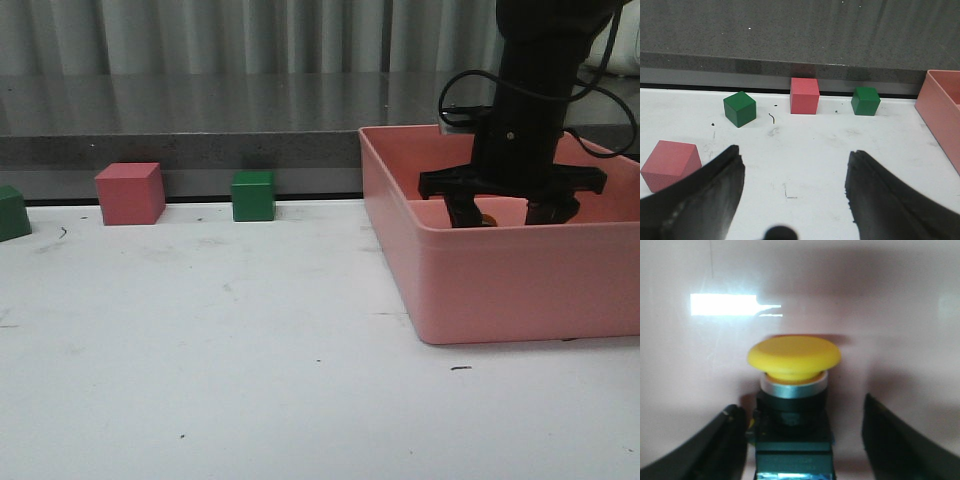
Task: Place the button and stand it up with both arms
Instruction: 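Lower the right gripper into the pink bin over the yellow button, then close the right gripper on the button base and lift it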
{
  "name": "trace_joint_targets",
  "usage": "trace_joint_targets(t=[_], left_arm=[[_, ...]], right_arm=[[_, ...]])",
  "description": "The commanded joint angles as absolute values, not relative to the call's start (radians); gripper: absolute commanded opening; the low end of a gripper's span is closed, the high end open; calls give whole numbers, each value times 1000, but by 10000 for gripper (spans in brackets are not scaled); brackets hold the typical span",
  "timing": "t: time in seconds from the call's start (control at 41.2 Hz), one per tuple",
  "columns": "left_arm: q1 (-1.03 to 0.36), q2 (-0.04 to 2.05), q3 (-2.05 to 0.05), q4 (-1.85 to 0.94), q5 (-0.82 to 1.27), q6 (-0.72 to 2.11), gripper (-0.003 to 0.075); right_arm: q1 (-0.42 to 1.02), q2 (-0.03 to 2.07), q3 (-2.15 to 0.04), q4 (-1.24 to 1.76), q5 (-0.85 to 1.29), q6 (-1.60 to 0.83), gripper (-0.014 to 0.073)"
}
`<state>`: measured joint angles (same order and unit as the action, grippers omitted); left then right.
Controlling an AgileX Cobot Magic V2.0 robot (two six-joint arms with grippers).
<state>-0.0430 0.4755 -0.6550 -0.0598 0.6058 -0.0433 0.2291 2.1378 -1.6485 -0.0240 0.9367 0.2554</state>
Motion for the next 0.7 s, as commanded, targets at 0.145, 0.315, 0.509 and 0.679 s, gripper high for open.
trace_joint_targets(t=[0.145,0.315,0.509,0.679], left_arm=[[-49,490,-691,-71,526,-51,438],[-49,490,-691,-71,526,-51,438],[-49,490,-691,-71,526,-51,438],[-49,490,-691,-71,526,-51,438]], right_arm=[[224,2073,-1691,-36,957,258,300],[224,2042,-1753,-25,1058,258,300],[266,1975,-1840,-17,1144,258,300],[371,1920,-1883,-17,1139,258,300]])
